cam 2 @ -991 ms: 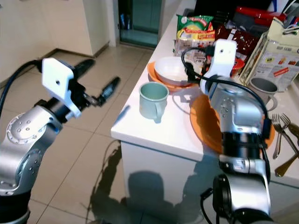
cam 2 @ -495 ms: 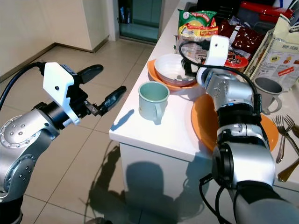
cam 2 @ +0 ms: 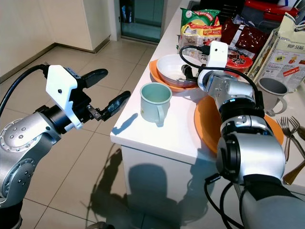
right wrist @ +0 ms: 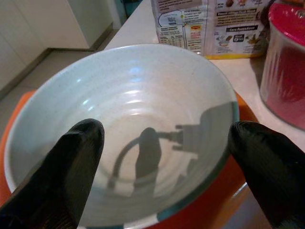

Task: Setting the table

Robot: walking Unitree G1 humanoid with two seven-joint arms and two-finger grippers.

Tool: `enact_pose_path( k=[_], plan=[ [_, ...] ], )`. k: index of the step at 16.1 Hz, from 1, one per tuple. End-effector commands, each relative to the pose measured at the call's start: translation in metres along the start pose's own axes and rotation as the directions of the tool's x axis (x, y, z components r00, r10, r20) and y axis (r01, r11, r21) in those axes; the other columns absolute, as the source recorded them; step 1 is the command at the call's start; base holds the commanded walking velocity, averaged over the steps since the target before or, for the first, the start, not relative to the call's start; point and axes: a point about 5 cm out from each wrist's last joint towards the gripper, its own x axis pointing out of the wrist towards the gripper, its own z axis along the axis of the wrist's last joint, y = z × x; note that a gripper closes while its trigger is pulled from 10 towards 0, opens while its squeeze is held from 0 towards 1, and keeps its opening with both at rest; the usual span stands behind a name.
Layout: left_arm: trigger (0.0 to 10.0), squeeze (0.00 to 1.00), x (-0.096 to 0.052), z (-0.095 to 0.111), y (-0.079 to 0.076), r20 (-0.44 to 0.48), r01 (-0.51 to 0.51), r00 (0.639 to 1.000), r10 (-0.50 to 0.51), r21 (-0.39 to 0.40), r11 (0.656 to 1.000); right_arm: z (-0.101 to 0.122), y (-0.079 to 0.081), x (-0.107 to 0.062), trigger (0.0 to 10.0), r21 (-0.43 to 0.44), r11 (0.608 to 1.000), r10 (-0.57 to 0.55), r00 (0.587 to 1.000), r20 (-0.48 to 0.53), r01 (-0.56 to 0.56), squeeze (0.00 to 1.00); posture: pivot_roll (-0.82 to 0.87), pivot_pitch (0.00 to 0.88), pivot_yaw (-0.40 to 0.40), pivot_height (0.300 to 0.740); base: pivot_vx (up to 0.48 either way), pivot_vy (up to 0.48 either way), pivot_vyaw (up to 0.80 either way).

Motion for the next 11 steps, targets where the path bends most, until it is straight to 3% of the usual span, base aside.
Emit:
enact_pose_path(
  k=[1,5,8,9,11],
  plan=[
    [10.0,0.0,0.0,0.006,-0.004,0.011,0.036,0.999,-0.036,0.009,0.999,0.005,-0.001,-0.001,10.0,0.047,0.999,0.018,1.0,0.018,-0.019,0.0,0.05,0.053,-0.052,0.74,0.0,0.0,0.0],
    [10.0,0.0,0.0,0.007,-0.008,0.009,0.067,0.998,-0.067,0.005,0.998,0.004,0.0,0.0,10.0,0.102,0.994,0.041,0.999,0.016,-0.042,0.0,0.05,0.055,-0.052,0.74,0.0,0.0,0.0],
    [10.0,0.0,0.0,0.007,-0.01,0.009,0.073,0.997,-0.073,0.002,0.997,-0.003,-0.001,0.001,10.0,0.191,0.981,0.041,0.999,0.0,-0.04,0.0,0.05,0.062,-0.052,0.74,0.0,0.0,0.0],
    [10.0,0.0,0.001,0.008,-0.01,0.009,0.074,0.997,-0.074,0.004,0.997,-0.01,-0.004,0.002,8.4,0.245,0.969,0.025,1.0,-0.015,-0.021,0.0,0.05,0.063,-0.053,0.74,0.0,0.0,0.0],
    [10.0,0.0,0.001,0.009,-0.01,0.011,0.073,0.997,-0.073,0.006,0.997,-0.014,-0.008,0.002,3.6,0.287,0.958,0.012,1.0,-0.019,-0.007,0.0,0.06,0.066,-0.052,0.74,0.0,0.0,0.0]
  ],
)
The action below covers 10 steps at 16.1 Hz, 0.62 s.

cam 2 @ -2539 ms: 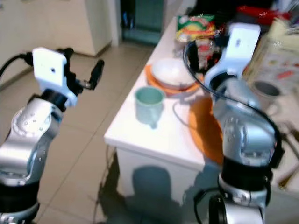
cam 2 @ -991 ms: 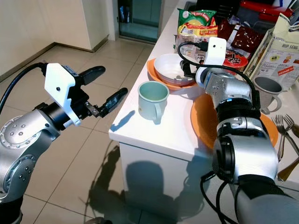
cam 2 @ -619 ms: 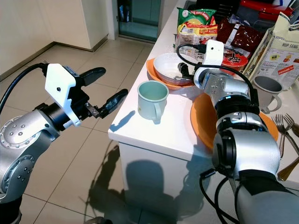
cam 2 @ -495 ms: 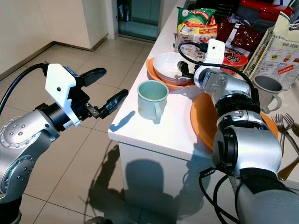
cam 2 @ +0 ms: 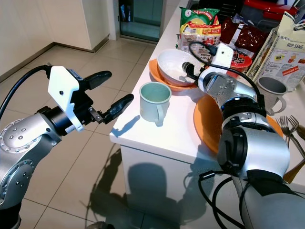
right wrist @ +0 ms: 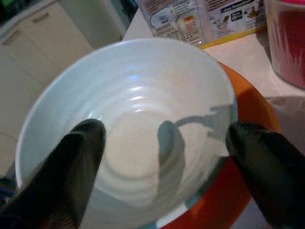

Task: Setting the table

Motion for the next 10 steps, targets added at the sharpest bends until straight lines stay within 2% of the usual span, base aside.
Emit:
enact_pose_path(
  k=[1,2,10],
  plan=[
    [10.0,0.0,0.0013,0.0061,-0.004,0.014,0.029,0.999,-0.029,0.019,0.999,-0.0088,-0.006,0.0003,0.9,0.034,0.999,-0.022,0.999,-0.034,0.023,0.0,0.06,0.066,-0.052,0.74,0.0,0.0,0.0],
    [10.0,0.0,0.0011,0.0062,-0.004,0.014,0.03,0.999,-0.03,0.02,0.999,-0.008,-0.006,0.0002,0.0,0.036,0.999,-0.019,0.999,-0.031,0.02,0.0,0.05,0.067,-0.052,0.74,0.0,0.0,0.0],
    [10.0,0.0,0.0017,0.0062,-0.0052,0.014,0.036,0.999,-0.036,0.017,0.999,-0.0035,-0.0096,-0.0015,0.0,0.066,0.998,-0.022,1.0,-0.015,0.023,0.0,0.05,0.067,-0.05,0.74,0.0,0.0,0.0]
  ],
)
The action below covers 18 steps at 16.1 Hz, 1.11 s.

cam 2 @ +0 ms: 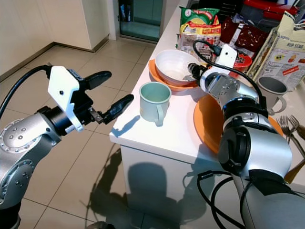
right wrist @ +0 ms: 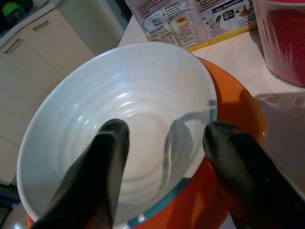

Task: Setting the table

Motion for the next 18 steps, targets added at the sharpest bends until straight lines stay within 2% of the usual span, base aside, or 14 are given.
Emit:
enact_pose_path(
  k=[1,7,11,13,18],
  plan=[
    [10.0,0.0,0.002,0.006,-0.006,0.016,0.041,0.999,-0.041,0.014,0.999,-0.003,-0.006,-0.001,0.0,0.036,0.999,-0.025,1.0,-0.014,0.026,0.0,0.05,0.067,-0.05,0.74,0.0,0.0,0.0],
    [10.0,0.0,0.004,0.007,-0.007,0.021,0.046,0.999,-0.047,0.015,0.999,0.003,-0.008,-0.002,0.0,0.044,0.998,-0.034,0.999,0.012,0.034,0.0,0.05,0.062,-0.046,0.74,0.0,0.0,0.0],
    [10.0,0.0,0.005,0.007,-0.006,0.025,0.041,0.999,-0.041,0.022,0.999,0.01,-0.007,-0.003,0.0,0.083,0.996,-0.031,0.998,0.053,0.026,0.0,0.05,0.055,-0.045,0.74,0.0,0.0,0.0],
    [10.0,0.0,0.005,0.009,-0.003,0.036,0.025,0.999,-0.026,0.028,0.999,0.021,-0.004,-0.005,0.0,0.177,0.984,0.007,0.993,0.114,-0.027,0.0,0.05,0.044,-0.044,0.74,0.0,0.0,0.0],
    [10.0,0.0,0.007,0.013,0.004,0.062,-0.01,0.998,0.007,0.043,0.999,0.039,0.009,-0.008,0.0,0.218,0.968,0.092,0.982,0.166,-0.127,0.0,0.05,0.024,-0.04,0.74,0.0,0.0,0.0]
  ],
)
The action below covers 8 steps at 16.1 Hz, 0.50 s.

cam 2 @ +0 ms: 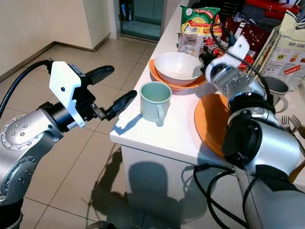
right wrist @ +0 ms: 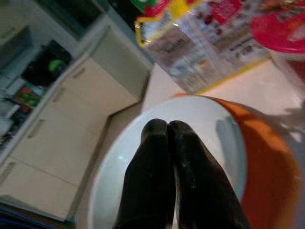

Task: Setting the table

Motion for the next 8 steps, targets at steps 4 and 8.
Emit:
enact_pose_path(
  k=[4,8],
  plan=[
    [10.0,0.0,0.0021,0.0032,0.005,0.017,-0.019,1.0,0.019,0.019,1.0,0.0186,0.0089,-0.0031,0.0,-0.026,0.998,0.058,0.998,0.032,-0.057,0.0,0.05,0.011,-0.037,0.74,0.0,0.0,0.0],
    [10.0,0.0,0.002,-0.0002,0.0075,-0.001,-0.046,0.999,0.046,0.039,0.998,0.0123,0.0111,-0.0003,10.0,-0.328,0.944,0.035,0.999,-0.005,-0.035,0.0,0.05,0.002,-0.039,0.74,0.0,0.0,0.0]
  ],
)
